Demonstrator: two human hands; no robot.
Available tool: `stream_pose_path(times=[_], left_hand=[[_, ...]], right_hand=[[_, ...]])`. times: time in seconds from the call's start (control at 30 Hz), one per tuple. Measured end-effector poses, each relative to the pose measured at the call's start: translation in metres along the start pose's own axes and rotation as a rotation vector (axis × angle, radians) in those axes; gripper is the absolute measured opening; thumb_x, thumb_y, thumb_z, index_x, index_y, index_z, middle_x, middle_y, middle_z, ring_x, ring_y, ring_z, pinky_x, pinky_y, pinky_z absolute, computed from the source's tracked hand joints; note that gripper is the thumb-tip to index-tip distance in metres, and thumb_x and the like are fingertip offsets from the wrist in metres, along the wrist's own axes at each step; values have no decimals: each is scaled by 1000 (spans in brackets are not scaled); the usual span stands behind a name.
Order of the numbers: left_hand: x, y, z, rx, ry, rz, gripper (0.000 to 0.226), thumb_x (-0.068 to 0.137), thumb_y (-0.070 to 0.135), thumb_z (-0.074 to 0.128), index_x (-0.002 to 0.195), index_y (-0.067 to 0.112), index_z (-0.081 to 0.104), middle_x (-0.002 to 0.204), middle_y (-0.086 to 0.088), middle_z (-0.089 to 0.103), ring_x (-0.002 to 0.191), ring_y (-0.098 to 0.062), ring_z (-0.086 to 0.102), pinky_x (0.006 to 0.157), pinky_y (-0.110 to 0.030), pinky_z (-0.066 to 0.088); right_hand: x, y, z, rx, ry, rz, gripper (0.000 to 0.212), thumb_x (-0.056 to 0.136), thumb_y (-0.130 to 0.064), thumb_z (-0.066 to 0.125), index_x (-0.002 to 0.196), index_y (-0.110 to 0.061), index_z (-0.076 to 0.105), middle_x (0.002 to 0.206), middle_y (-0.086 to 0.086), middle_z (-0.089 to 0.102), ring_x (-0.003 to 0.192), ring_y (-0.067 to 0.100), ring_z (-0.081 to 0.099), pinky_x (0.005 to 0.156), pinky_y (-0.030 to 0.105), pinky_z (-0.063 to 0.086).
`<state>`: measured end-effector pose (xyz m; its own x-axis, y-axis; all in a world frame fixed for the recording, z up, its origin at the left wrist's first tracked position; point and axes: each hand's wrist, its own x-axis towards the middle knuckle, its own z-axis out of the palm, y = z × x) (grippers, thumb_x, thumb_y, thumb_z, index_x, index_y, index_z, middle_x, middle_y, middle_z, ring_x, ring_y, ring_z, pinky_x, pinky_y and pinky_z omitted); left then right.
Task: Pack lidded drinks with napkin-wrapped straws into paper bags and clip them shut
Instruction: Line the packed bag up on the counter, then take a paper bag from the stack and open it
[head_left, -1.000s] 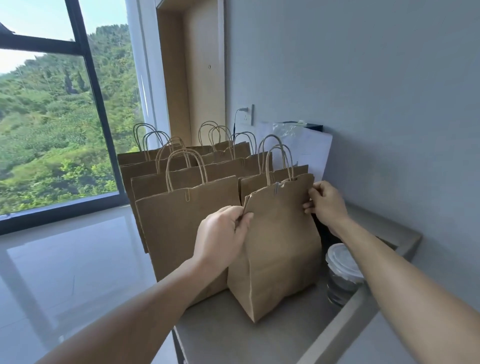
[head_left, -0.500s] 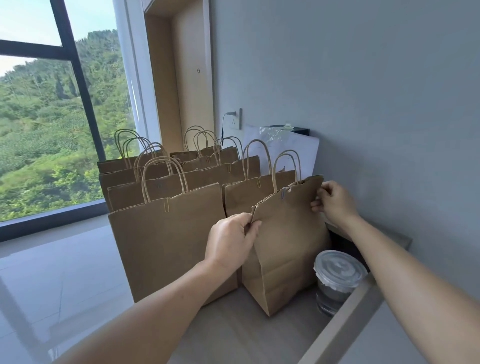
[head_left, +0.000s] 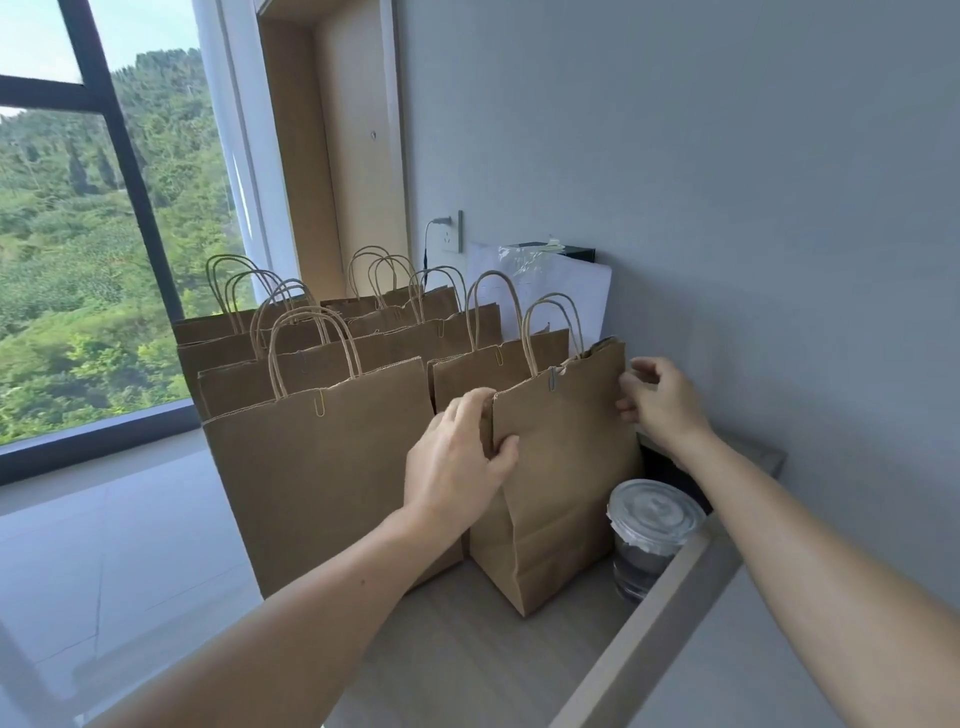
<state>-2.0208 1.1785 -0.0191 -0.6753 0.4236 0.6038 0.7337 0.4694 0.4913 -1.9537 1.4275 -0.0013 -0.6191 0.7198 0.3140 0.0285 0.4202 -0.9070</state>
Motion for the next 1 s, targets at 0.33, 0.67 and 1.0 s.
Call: stream_pose_path(times=[0.33, 0.67, 1.0], left_hand=[[-19, 51, -31, 284, -191, 434, 75, 89, 48, 51, 153, 24, 20, 163, -1, 8, 150, -22, -10, 121, -48, -4], [-122, 128, -33, 218, -621, 605, 64, 90, 54, 45, 144, 22, 37, 158, -5, 21, 147, -26, 6, 113, -47, 18], [-263, 222, 14, 139, -868, 804, 72, 93, 58, 39, 153, 22, 23, 164, -4, 10, 150, -29, -1, 119, -50, 12]], right_hand=[[-140, -40, -52, -491, 139, -52, 50, 97, -33, 56, 142, -14, 46, 144, 4, 51, 130, 20, 49, 105, 31, 35], [-326, -35, -119, -815, 128, 218, 58, 95, -39, 59, 142, -8, 46, 145, 13, 47, 135, 27, 41, 110, 33, 31], [-497, 2, -231, -866, 218, 533, 61, 95, -51, 52, 145, -17, 42, 149, 0, 38, 139, 19, 34, 113, 37, 32]])
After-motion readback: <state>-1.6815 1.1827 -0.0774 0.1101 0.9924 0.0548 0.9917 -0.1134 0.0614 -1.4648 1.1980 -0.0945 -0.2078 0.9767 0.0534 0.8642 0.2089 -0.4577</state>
